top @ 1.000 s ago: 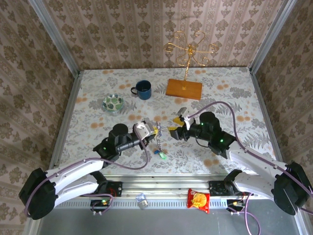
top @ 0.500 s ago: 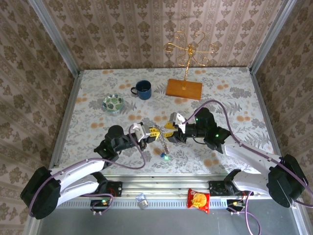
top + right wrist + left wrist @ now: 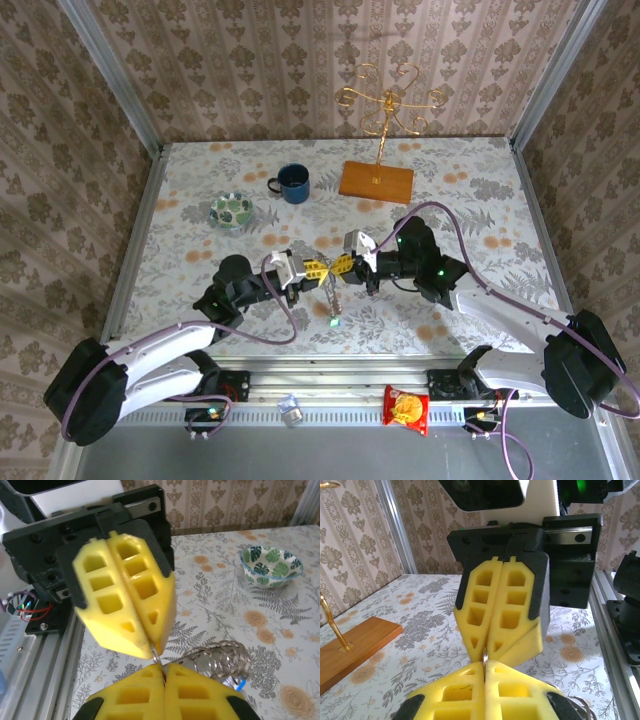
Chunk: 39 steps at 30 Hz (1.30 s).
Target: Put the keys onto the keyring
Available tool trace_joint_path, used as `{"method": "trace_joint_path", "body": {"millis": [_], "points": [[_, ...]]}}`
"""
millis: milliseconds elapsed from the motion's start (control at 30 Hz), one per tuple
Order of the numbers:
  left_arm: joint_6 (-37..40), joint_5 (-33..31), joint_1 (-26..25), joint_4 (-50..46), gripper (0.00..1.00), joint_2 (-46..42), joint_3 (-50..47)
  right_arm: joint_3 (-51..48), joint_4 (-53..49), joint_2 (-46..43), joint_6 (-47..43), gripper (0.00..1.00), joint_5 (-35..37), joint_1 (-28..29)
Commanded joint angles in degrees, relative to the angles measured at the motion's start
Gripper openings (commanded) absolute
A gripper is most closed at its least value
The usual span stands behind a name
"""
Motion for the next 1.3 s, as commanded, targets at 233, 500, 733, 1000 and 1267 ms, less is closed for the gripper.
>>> {"method": "trace_joint_path", "body": {"millis": [233, 500, 733, 1000, 1267], "points": [[8.2, -1.1, -0.1, -16.7, 0.23, -1.5, 6.0, 7.8, -16.4, -0.4, -11.8, 0.0, 0.1, 0.8], [13.3, -0.6, -0.2, -26.1, 0.22, -1.3, 10.6, 15.4, -30.2, 2.4, -21.3, 0.0, 6.5, 3.7], [14.4, 0.2, -0.1, -28.5, 0.09, -0.6, 12.7, 19.6, -34.8, 4.4, -25.0, 0.0, 8.6, 6.0], [11.7, 1.6, 0.1, -22.4, 0.0, -0.3, 11.3, 14.8, -27.2, 1.3, -14.9, 0.12, 7.3, 4.7], [8.1, 1.0, 0.0, -13.8, 0.0, 0.0, 6.3, 2.9, -11.5, -7.1, 1.0, 0.49, 5.6, 1.3]]}}
